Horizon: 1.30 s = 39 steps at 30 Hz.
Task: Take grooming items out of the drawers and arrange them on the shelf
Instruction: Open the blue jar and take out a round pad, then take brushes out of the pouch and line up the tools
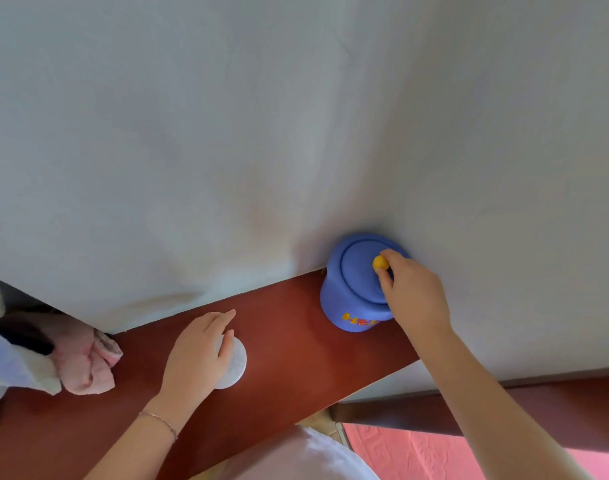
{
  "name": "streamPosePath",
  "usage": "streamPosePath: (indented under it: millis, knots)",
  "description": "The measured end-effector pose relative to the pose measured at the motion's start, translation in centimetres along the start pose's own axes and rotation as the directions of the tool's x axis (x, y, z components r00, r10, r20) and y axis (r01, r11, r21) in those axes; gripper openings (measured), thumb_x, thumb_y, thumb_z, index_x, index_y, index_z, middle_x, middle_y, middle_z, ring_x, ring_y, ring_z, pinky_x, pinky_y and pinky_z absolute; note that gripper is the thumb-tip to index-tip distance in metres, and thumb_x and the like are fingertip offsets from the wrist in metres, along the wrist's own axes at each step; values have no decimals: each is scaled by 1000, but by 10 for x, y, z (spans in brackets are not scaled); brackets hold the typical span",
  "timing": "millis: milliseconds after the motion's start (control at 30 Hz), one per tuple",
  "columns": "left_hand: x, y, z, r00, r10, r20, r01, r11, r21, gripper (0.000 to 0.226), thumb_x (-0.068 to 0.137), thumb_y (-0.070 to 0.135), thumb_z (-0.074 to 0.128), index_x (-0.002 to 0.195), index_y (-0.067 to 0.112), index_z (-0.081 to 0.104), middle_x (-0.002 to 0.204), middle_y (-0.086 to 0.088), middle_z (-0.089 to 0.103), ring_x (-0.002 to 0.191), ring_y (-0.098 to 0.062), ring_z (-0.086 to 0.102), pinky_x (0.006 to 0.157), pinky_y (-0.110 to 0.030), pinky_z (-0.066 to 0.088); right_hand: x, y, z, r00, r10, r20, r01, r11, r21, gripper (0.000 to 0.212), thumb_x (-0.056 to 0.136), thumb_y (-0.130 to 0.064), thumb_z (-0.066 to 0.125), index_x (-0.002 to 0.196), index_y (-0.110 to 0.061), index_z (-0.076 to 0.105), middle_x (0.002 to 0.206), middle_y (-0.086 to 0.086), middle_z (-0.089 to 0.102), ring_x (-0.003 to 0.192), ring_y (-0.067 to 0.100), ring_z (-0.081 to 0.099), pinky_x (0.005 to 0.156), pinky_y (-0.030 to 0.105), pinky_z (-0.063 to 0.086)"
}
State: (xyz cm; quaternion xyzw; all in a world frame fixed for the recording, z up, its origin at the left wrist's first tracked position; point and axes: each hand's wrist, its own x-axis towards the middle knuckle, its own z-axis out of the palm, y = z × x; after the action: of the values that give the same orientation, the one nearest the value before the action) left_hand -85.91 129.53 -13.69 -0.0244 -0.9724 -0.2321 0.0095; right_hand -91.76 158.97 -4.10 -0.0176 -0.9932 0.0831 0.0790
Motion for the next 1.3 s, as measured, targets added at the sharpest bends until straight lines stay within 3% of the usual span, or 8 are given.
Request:
streamPosePath:
  millis: [167,267,400,633,900,1133,1200,1300]
  knots:
    - [5,3,-3,996,65,63,-71,992,104,48,82,32,34,106,9,68,95,-4,69,85,-24,66,73,-36,54,-5,-1,8,998,34,-50,-31,998,55,15,93,-16,50,96,-6,60,80,14,65,73,36,60,56,32,31]
    - [5,7,-10,991,104,82,-117,978,170,47,81,34,35,106,11,68,98,-2,69,89,-22,67,75,-35,54,-9,-3,6,996,57,-71,-49,993,107,40,92,-22,50,127,-1,52,121,19,61,109,35,58,83,37,49]
    - [3,6,-22,988,139,66,-149,969,199,47,82,36,36,109,12,66,106,-1,68,97,-21,64,81,-35,52,-31,-22,-4,970,-125,-210,147,984,96,51,88,-33,39,128,-4,52,130,14,57,120,27,53,99,28,38]
    - [-8,-12,-44,996,88,-9,-83,969,232,50,83,38,36,119,11,59,117,-5,63,110,-23,59,88,-39,48,-67,-81,25,885,-435,165,432,900,60,60,85,-44,41,134,-11,48,137,4,52,129,17,46,107,37,28]
    - [-73,-39,-77,979,-108,-170,149,958,245,51,84,38,38,120,10,60,118,-5,63,110,-21,58,90,-38,47,-82,-133,42,701,-649,295,659,748,81,61,80,-49,39,128,-15,55,132,0,57,124,13,51,102,34,36]
    - [-162,-37,-90,880,-354,-315,429,878,213,48,81,37,42,118,12,61,116,-2,63,110,-17,57,94,-28,38,-100,-167,41,497,-807,318,806,565,175,60,83,-50,37,127,-14,56,131,0,58,122,14,53,101,37,36]
    - [-191,-36,-91,841,-435,-321,514,828,225,48,81,38,42,118,14,61,117,0,63,112,-16,56,95,-27,35,-107,-180,40,432,-843,321,836,508,207,62,84,-51,34,132,-15,51,136,-1,53,127,14,48,106,36,27]
    - [-234,-32,-94,761,-543,-355,632,744,217,48,81,39,42,118,14,61,117,1,63,112,-15,56,95,-27,34,-121,-203,42,312,-910,272,854,394,340,71,85,-56,21,144,-19,29,151,-6,24,139,8,16,109,30,-1]
